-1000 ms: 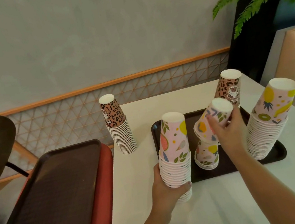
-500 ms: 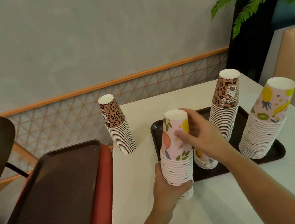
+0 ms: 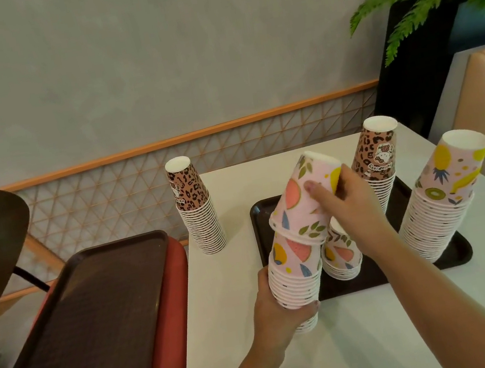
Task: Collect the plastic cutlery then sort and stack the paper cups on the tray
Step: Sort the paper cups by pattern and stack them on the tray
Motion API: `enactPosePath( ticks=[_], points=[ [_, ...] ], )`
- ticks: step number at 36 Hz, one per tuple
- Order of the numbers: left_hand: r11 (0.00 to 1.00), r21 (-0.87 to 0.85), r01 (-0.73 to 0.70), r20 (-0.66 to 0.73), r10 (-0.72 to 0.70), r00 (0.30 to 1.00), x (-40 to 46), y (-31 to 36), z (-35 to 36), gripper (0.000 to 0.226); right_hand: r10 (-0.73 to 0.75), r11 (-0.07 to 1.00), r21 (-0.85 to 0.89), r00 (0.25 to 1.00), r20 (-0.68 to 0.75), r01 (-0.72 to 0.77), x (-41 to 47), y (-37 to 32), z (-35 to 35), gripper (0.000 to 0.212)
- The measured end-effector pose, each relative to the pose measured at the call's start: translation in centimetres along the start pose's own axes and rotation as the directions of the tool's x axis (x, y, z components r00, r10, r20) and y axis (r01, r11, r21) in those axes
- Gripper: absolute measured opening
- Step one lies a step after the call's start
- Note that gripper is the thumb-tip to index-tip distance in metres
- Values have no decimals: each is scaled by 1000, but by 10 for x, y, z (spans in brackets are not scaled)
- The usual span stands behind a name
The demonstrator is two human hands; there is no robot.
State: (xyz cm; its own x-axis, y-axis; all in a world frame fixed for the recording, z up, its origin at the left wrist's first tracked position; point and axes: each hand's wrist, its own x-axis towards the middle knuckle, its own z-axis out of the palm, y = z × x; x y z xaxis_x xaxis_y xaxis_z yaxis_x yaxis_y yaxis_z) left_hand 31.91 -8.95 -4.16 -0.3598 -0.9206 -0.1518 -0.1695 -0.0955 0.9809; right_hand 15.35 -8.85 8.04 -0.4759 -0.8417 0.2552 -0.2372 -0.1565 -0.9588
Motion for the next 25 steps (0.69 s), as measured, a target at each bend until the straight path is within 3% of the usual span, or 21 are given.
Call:
enactPosePath(
  ticks=[5, 7, 9, 13, 21, 25],
  points=[
    [1000, 2, 8, -15, -8, 1000, 2, -2, -1, 85, 49, 983, 182, 972, -231, -6, 11, 3, -18, 36],
    [1000, 3, 11, -25, -11, 1000, 2, -2, -1, 84, 11, 993, 113, 939, -342, 30, 14, 9, -25, 38],
    [1000, -2, 12, -34, -12, 999, 3, -2, -1, 82, -62, 997, -62, 916, -396, 41, 16, 20, -30, 45],
    [1000, -7, 13, -42, -14, 999, 2, 0, -1, 77, -105, 967, -254, 930, -352, 13, 12, 42, -32, 54],
    [1000, 13, 17, -36, -17, 999, -1, 5, 0, 74, 63, 935, -331, 977, -203, -129, -3, 74, -28, 62],
    [1000, 15, 24, -38, -23, 999, 0, 5, 0, 75, -2, 902, -424, 982, -189, -79, -8, 62, -20, 75]
  ],
)
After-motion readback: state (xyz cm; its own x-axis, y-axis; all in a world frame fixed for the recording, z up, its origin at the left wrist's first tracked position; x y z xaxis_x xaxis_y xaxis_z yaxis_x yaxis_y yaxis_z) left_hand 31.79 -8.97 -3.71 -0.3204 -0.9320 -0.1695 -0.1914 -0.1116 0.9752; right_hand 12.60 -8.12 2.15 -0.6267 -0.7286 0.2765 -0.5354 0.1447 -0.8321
